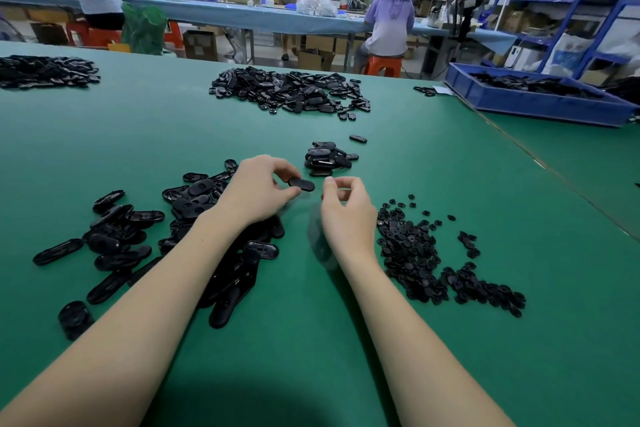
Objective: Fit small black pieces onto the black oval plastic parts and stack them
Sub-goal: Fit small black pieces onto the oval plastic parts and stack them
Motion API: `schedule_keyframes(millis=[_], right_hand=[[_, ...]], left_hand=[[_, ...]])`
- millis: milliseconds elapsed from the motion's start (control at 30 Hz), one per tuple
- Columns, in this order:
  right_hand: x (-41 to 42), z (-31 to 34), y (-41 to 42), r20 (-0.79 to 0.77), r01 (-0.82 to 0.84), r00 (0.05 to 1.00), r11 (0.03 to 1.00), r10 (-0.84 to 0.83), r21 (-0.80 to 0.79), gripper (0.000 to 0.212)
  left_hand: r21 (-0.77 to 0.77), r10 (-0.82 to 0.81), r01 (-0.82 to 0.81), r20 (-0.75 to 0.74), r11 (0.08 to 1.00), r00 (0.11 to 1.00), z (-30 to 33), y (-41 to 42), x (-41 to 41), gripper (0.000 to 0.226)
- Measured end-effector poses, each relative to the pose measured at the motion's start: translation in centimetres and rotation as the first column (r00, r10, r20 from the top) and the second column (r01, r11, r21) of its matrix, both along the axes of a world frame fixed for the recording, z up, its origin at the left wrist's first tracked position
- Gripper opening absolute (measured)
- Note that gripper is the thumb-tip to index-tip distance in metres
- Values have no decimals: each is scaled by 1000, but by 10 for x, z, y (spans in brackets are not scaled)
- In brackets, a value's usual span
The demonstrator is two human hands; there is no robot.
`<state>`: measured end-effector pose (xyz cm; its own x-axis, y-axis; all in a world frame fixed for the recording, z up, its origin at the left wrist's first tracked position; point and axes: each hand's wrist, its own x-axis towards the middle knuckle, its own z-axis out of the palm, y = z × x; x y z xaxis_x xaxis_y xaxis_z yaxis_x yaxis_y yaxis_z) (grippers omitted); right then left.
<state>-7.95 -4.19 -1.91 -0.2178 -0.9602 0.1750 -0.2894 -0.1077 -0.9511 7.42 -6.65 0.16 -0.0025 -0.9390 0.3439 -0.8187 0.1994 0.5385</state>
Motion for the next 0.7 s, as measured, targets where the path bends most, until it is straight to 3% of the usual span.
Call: schedule_keyframes(millis=[267,700], right_hand=[[-3,1,-1,33,12,999,1000,-12,11,22],[-2,2,0,-9,-31,999,999,32,20,33]], left_hand=[[-15,74,-73,140,997,987,14,-53,-38,19],[131,161,-153,-52,979,986,13,-101,-54,21]])
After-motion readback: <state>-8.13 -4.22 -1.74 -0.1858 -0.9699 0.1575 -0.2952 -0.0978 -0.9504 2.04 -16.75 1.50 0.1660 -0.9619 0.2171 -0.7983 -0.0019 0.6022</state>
